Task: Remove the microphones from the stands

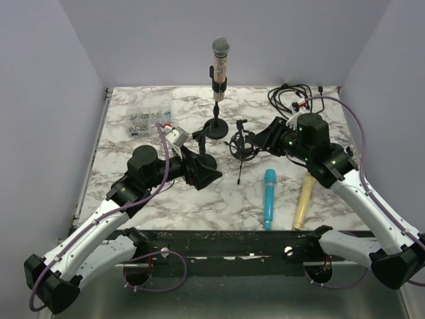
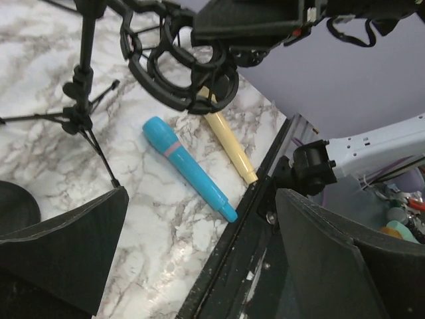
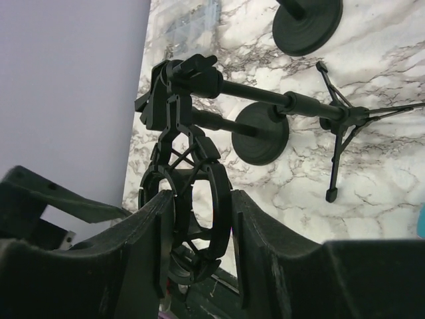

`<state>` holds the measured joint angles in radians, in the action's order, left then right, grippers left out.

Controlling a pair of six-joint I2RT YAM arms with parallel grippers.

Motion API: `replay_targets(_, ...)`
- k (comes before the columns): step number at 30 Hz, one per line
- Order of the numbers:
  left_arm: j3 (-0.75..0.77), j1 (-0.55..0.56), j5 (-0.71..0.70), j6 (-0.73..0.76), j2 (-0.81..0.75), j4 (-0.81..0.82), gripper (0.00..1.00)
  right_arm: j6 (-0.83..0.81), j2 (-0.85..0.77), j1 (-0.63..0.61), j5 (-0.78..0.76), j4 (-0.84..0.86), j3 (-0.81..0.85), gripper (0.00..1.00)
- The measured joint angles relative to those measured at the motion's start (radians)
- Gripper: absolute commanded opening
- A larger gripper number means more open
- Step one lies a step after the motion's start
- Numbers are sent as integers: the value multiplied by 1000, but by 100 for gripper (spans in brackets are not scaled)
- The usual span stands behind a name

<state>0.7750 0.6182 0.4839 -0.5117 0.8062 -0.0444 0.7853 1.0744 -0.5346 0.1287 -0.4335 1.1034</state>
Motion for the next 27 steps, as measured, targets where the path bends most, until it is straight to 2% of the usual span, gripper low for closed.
replay_targets(2,-40,33,-23,-34,2,21,94,-3,-10,0,-7,3,-8,51)
replay_targets(7,-83,79,-78,-89,42,66,92,-64,-19,0,-100,-8,-10,74)
replay_targets(14,-29,121,-132,-90,207,110,90,-175,7,1,-173,-47,28,96)
replay_targets(21,116,124,-180,-18,378,108,80,-264,16,1,-173,-71,113,100)
replay_targets(27,172,124,-267,73,445,77,74,-336,44,1,-135,-90,122,100)
